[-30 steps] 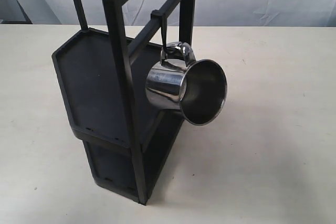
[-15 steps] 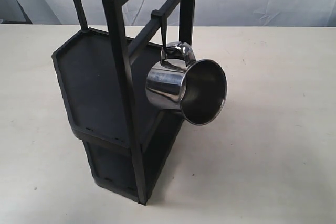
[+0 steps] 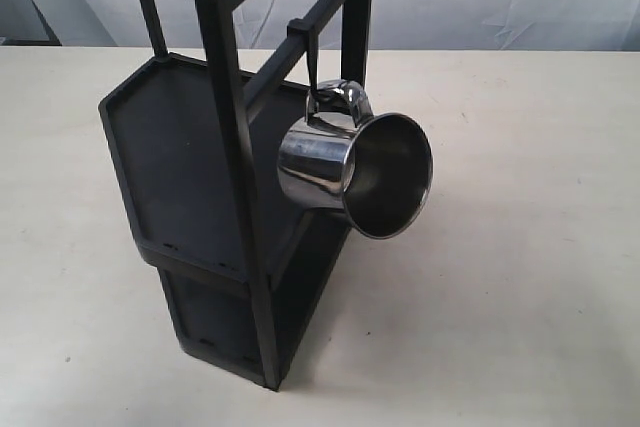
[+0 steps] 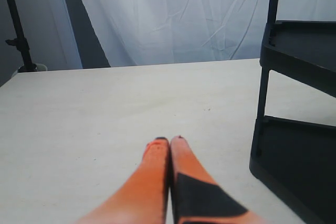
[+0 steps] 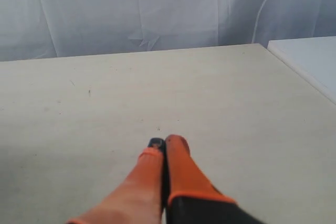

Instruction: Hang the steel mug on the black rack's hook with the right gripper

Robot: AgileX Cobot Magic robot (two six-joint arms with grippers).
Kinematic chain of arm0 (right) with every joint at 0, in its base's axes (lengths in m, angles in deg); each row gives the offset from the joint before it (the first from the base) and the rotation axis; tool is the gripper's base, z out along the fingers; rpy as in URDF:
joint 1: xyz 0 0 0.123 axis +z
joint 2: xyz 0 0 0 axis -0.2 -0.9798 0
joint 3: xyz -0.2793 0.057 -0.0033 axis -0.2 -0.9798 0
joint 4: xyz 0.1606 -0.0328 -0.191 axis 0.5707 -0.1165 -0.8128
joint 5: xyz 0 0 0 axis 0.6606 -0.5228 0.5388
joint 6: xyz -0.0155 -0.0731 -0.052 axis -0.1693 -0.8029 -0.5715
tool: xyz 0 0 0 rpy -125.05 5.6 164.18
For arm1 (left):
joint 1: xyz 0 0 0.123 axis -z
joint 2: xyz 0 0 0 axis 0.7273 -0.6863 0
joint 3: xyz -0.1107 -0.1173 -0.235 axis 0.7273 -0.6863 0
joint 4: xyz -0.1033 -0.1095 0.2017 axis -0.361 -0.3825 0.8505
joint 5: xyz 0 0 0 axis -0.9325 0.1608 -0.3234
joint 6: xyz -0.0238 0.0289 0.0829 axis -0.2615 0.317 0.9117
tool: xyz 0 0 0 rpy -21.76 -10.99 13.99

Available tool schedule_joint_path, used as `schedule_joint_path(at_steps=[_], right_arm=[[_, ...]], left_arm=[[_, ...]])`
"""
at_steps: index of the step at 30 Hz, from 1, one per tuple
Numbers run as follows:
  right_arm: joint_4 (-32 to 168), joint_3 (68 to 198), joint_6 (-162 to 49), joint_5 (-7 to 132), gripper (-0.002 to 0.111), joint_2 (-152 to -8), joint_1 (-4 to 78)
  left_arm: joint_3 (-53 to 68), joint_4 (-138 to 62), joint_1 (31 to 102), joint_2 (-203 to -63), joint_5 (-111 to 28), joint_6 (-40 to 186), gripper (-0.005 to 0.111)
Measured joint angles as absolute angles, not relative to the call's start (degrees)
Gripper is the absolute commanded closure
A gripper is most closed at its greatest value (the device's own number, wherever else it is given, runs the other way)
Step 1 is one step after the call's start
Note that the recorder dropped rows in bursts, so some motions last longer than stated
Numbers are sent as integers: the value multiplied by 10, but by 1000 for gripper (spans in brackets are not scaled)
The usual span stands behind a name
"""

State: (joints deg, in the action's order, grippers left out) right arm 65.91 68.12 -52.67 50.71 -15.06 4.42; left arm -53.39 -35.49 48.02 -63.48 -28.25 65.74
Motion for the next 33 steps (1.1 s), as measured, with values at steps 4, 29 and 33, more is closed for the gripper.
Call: schedule_joint_path(at_steps=[4, 29, 33], right_arm=[[671, 681, -558, 484, 109, -143, 44], [683, 681, -580, 462, 109, -141, 44], [683, 681, -580, 462, 109, -141, 44]], left_arm=[[-534, -355, 480, -635, -283, 657, 105], [-534, -355, 480, -635, -283, 657, 105], [-534, -355, 480, -635, -283, 657, 105]])
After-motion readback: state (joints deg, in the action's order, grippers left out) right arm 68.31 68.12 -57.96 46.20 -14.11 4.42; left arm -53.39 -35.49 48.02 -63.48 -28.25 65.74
